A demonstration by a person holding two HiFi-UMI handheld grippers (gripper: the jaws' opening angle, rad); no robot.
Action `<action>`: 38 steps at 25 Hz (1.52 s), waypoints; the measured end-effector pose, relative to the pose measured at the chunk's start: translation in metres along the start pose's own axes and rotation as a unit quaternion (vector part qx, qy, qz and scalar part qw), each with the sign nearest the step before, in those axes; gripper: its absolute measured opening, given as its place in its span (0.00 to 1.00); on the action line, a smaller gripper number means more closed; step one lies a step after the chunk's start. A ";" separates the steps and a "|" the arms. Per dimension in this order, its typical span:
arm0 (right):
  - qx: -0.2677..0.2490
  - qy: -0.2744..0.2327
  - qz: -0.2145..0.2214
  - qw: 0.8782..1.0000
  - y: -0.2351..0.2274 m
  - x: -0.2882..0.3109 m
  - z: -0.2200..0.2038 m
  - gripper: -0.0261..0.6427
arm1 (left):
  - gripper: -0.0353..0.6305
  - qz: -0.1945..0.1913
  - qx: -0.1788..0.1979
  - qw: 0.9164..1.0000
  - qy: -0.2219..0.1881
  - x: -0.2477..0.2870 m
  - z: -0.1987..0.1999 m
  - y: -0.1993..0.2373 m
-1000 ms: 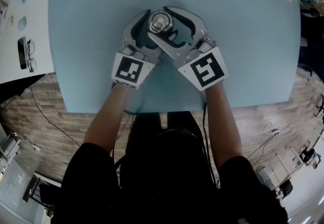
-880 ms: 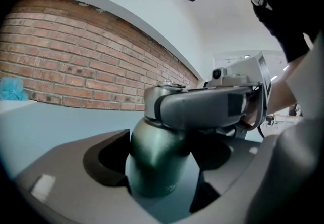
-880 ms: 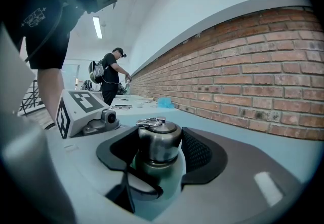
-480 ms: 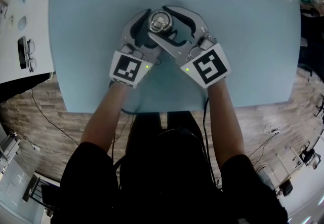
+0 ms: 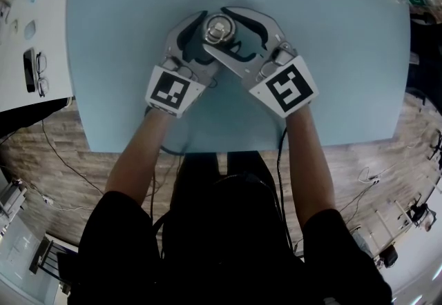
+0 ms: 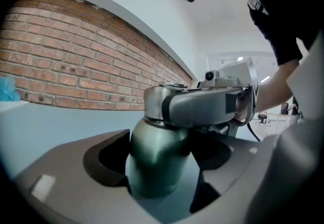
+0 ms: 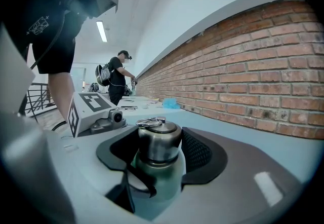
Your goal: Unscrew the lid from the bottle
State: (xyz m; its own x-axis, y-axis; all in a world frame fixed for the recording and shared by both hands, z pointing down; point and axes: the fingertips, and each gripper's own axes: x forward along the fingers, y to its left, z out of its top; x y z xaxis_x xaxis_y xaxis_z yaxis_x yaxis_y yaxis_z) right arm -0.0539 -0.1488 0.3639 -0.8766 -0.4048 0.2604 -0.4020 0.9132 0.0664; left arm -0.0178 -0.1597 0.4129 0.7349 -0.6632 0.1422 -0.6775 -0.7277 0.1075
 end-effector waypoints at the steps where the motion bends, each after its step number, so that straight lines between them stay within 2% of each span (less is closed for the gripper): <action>1: 0.001 -0.001 0.001 1.000 0.000 0.000 0.000 0.43 | 0.60 -0.001 -0.001 1.000 0.001 0.000 0.000 0.000; 8: -0.004 0.002 0.010 1.000 0.000 0.001 0.000 0.43 | 0.60 -0.013 0.001 1.000 0.004 0.000 -0.001 0.001; 13: -0.005 -0.003 0.016 1.000 0.000 0.001 0.001 0.43 | 0.60 -0.016 -0.001 1.000 -0.008 0.001 0.005 0.000; 21: -0.001 -0.009 0.028 1.000 0.001 0.001 0.001 0.43 | 0.60 -0.034 0.005 0.999 0.007 0.000 -0.001 0.000; 38: -0.013 0.002 0.057 0.998 0.005 0.001 -0.003 0.43 | 0.60 -0.057 0.004 0.998 0.004 -0.001 0.000 -0.001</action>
State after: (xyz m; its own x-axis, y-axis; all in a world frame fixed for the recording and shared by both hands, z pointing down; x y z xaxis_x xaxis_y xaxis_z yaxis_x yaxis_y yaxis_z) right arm -0.0561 -0.1451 0.3676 -0.9147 -0.2989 0.2719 -0.2935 0.9540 0.0614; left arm -0.0173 -0.1582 0.4127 0.8074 -0.5738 0.1373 -0.5885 -0.8001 0.1162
